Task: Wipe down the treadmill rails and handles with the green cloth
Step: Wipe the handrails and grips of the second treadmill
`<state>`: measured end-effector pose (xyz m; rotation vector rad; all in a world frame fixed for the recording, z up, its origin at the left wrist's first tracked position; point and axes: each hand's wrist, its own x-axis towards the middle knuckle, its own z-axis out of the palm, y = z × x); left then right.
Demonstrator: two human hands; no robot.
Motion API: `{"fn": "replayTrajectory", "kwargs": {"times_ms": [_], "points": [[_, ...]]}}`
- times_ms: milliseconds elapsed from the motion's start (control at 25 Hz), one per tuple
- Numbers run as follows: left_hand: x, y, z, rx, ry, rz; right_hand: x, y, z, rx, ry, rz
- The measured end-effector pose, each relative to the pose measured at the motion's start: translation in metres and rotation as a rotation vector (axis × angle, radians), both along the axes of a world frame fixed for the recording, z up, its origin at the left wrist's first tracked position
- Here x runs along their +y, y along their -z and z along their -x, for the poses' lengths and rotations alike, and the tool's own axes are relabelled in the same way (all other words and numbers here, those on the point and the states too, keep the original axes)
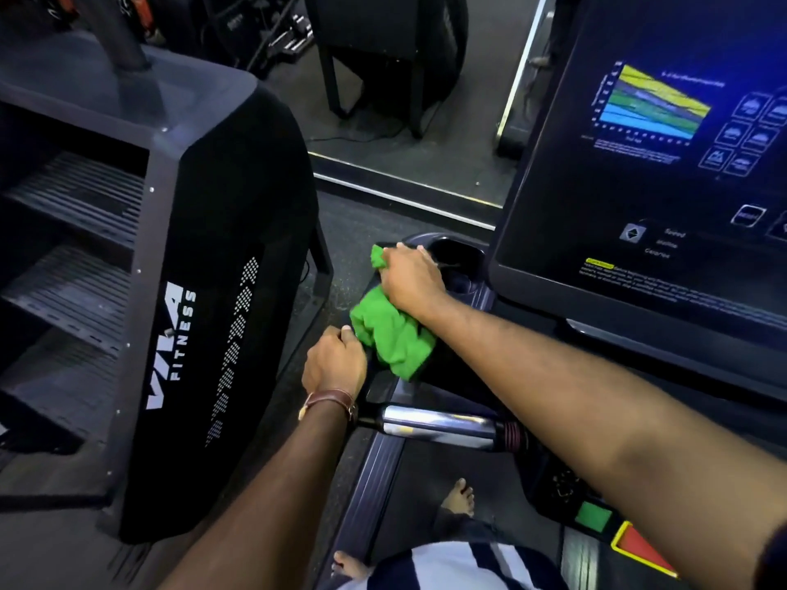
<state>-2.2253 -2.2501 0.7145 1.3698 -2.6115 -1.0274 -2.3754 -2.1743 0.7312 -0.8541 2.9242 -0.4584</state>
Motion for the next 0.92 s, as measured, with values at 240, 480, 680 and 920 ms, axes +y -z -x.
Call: {"fn": "replayTrajectory", "kwargs": {"times_ms": [240, 480, 680, 920], "points": [[0.003, -0.005, 0.003, -0.05, 0.075, 0.059, -0.015, -0.019, 0.049, -0.034, 0.395, -0.121], [-0.005, -0.006, 0.021, -0.172, 0.131, -0.023, 0.0, 0.001, 0.0, -0.04, -0.031, 0.031], [0.001, -0.003, 0.043, -0.132, 0.194, 0.012, 0.027, 0.006, 0.071, 0.051, 0.6, -0.163], [0.008, -0.004, 0.046, -0.18, 0.167, 0.108, 0.006, 0.005, 0.05, -0.008, 0.121, 0.078]]}}
